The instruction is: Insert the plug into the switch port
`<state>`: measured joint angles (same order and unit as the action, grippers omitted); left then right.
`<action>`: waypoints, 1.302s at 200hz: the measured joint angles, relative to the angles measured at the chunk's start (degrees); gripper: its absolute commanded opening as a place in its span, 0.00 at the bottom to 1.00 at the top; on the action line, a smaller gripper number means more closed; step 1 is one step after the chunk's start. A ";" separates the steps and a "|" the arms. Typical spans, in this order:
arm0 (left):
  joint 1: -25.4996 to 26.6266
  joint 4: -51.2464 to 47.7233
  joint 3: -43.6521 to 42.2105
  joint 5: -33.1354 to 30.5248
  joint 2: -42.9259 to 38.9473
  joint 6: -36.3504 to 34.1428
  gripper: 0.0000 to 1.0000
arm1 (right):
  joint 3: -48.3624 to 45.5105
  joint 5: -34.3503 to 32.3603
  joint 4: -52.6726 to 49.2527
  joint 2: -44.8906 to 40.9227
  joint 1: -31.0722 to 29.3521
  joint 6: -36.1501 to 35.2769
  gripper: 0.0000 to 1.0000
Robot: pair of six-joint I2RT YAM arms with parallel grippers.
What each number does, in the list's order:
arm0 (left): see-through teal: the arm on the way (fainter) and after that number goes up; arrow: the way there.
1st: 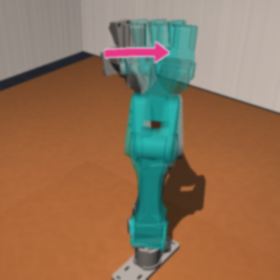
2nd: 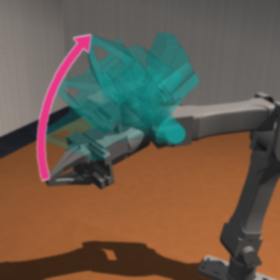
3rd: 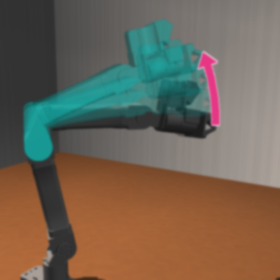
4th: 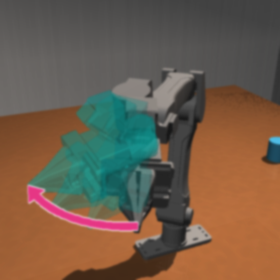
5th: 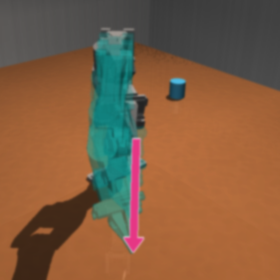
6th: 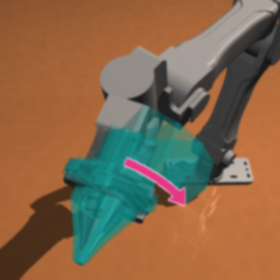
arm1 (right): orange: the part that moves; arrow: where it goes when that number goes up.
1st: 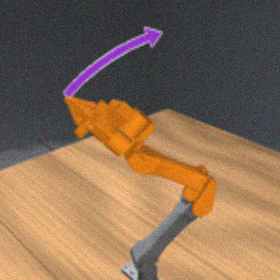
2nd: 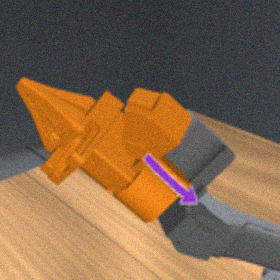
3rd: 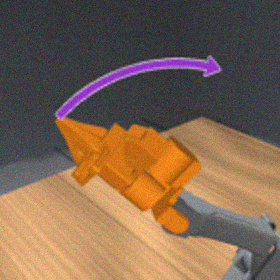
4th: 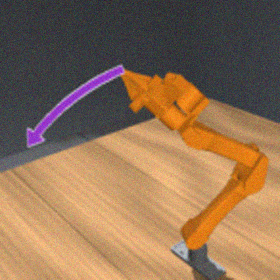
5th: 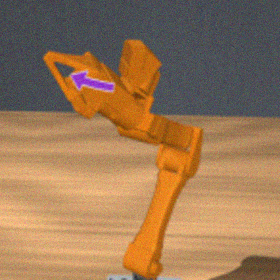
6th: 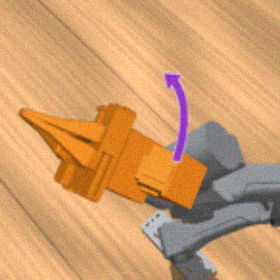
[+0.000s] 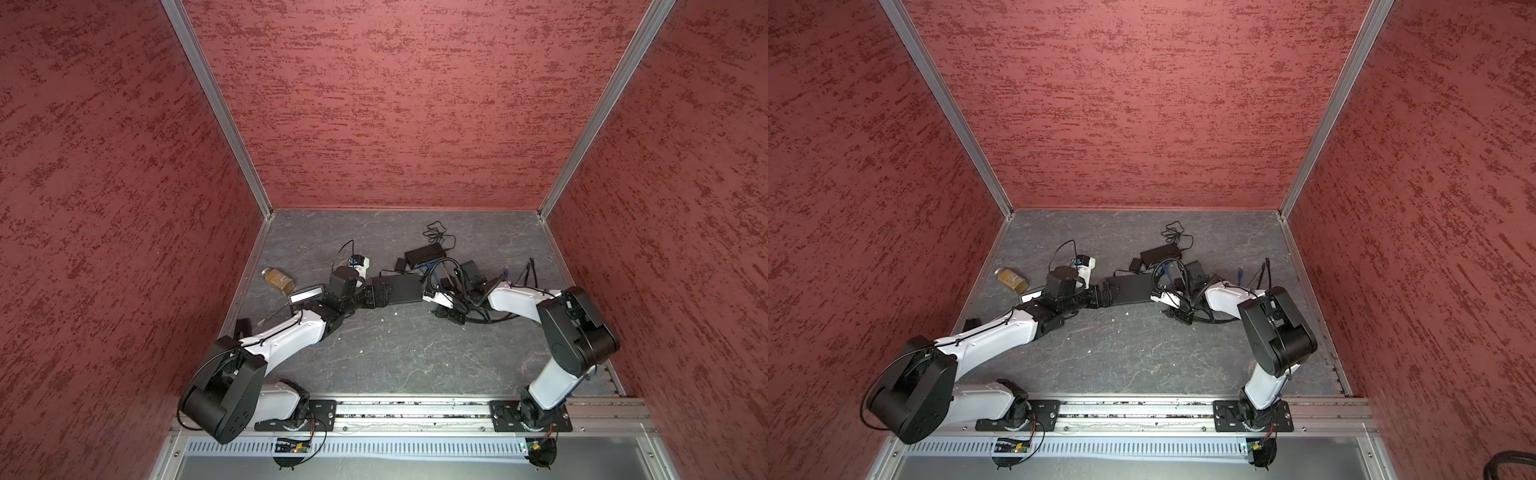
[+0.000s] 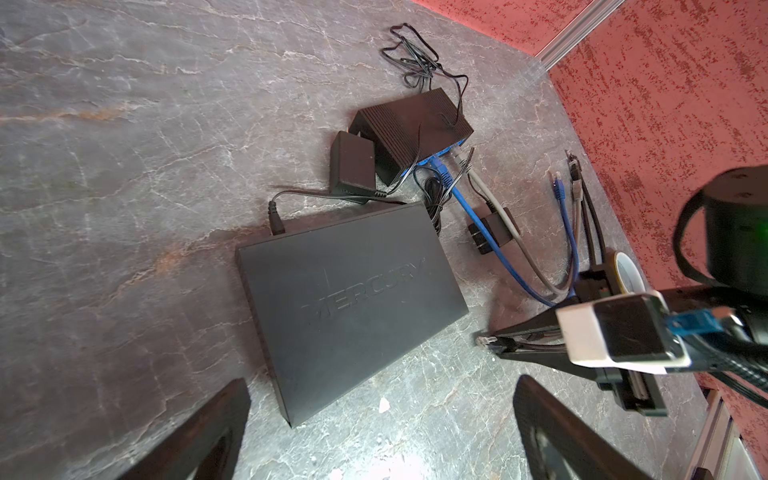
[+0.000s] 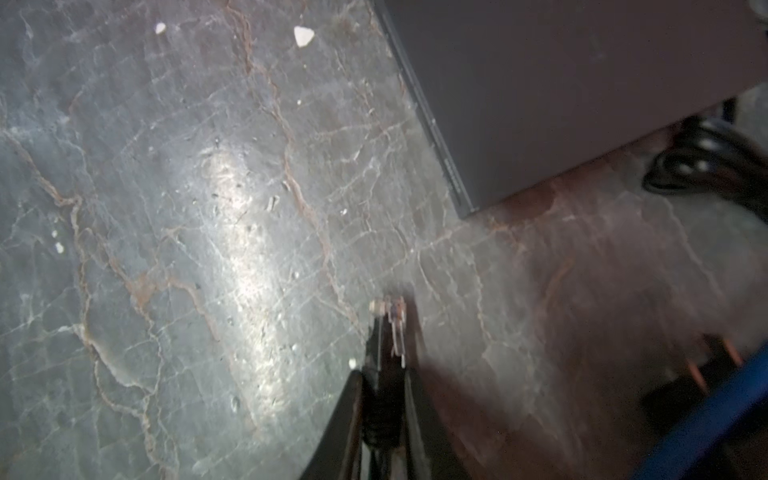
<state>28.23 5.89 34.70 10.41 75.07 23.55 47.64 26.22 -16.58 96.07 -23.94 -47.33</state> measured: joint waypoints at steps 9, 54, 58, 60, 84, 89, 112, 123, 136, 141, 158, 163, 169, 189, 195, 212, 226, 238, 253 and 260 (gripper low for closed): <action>0.00 -0.13 0.00 0.00 0.13 0.00 1.00 | -1.40 -0.35 1.64 -1.75 -0.04 0.09 0.18; 0.02 -1.11 0.04 0.48 1.11 0.37 1.00 | -7.17 -3.76 12.11 -11.13 -1.73 0.44 0.18; 0.04 -1.20 0.09 0.66 1.14 0.46 1.00 | -7.67 -4.15 12.94 -11.89 -2.08 0.44 0.18; 0.07 -1.25 0.11 0.76 1.20 0.48 1.00 | -7.82 -4.46 13.27 -12.13 -2.23 0.44 0.18; 0.59 -2.12 0.90 1.62 2.03 1.79 1.00 | -10.34 -8.22 18.47 -15.52 -5.42 0.46 0.18; 0.72 -2.32 1.14 1.73 2.21 2.23 1.00 | -10.67 -9.05 19.39 -15.91 -6.14 0.46 0.18; 1.44 -2.67 2.82 3.61 3.98 5.33 1.00 | -11.65 -13.18 23.21 -16.79 -9.53 0.52 0.18; 1.92 -2.69 3.80 4.57 5.11 6.78 1.00 | -11.72 -15.02 24.65 -16.81 -10.95 0.59 0.18; 2.91 -3.15 5.16 5.38 6.43 8.41 1.00 | -11.72 -17.22 26.21 -16.81 -12.66 0.70 0.18; 3.37 -3.45 5.73 5.60 6.84 9.03 1.00 | -11.69 -17.90 26.75 -16.81 -13.18 0.83 0.18; 4.81 -4.66 7.98 6.08 8.17 10.60 0.99 | -11.78 -19.87 28.92 -16.79 -14.62 1.22 0.18; 5.11 -4.94 8.61 6.14 8.46 11.02 0.98 | -11.87 -20.33 29.55 -16.79 -14.99 1.27 0.18; 5.46 -5.22 9.33 6.21 8.76 11.61 0.97 | -12.04 -20.92 30.58 -16.79 -15.37 1.44 0.18; 5.92 -5.79 11.19 6.43 9.38 13.11 0.91 | -12.87 -22.75 33.48 -16.61 -16.13 1.70 0.18; 5.92 -5.92 11.61 6.56 9.42 13.55 0.89 | -13.00 -23.10 34.03 -16.44 -16.26 1.84 0.18; 5.97 -5.86 12.52 7.23 10.01 14.64 0.83 | -13.18 -23.96 35.47 -15.74 -16.55 1.99 0.18; 6.10 -5.84 13.03 7.69 10.88 15.41 0.78 | -13.22 -24.46 36.48 -15.17 -16.65 2.14 0.18; 6.29 -5.79 13.31 8.09 11.72 15.76 0.73 | -13.22 -24.83 37.05 -14.82 -16.74 2.36 0.18; 6.54 -5.42 13.62 8.81 12.94 16.63 0.68 | -13.22 -25.09 37.88 -14.32 -16.85 2.56 0.18; 6.62 -5.29 13.84 9.07 13.44 16.85 0.65 | -13.22 -25.24 38.14 -14.10 -16.87 2.64 0.18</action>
<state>34.85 0.60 48.53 19.49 88.51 40.40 34.41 0.97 21.56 81.97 -40.82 -44.69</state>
